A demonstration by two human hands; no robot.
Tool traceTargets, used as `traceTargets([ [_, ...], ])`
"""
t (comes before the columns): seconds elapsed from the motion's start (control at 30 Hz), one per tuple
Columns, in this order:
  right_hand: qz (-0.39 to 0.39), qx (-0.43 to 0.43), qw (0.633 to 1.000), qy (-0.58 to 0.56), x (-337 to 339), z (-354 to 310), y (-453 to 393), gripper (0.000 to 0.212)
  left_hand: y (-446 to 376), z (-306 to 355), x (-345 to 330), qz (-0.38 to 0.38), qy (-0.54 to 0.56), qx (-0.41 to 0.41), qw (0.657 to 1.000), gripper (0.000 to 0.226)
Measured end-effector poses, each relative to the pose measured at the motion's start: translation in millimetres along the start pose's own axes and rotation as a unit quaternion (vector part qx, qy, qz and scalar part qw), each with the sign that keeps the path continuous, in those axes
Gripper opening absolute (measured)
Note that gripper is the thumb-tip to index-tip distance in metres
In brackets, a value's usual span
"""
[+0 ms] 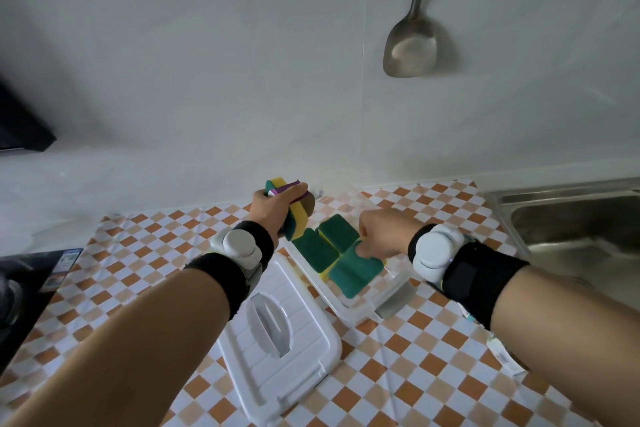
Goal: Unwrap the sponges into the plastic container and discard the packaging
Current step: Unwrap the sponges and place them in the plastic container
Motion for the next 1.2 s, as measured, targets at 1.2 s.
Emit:
traceTargets([
  [1.2,0.279,0.102,0.924,-0.242,28,-38,12,0.052,45,19,-46,0.015,0.103,0.011,0.994,0.075],
])
Point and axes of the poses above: each hand's wrist, its own y-axis away from the middle knuckle, its own x-axis out of the back of the hand, z = x × y, the point moved 6 cm from there along -y, towards the middle knuckle, and after that the axes turned 1 degree about -x, right-handed, at the moved point
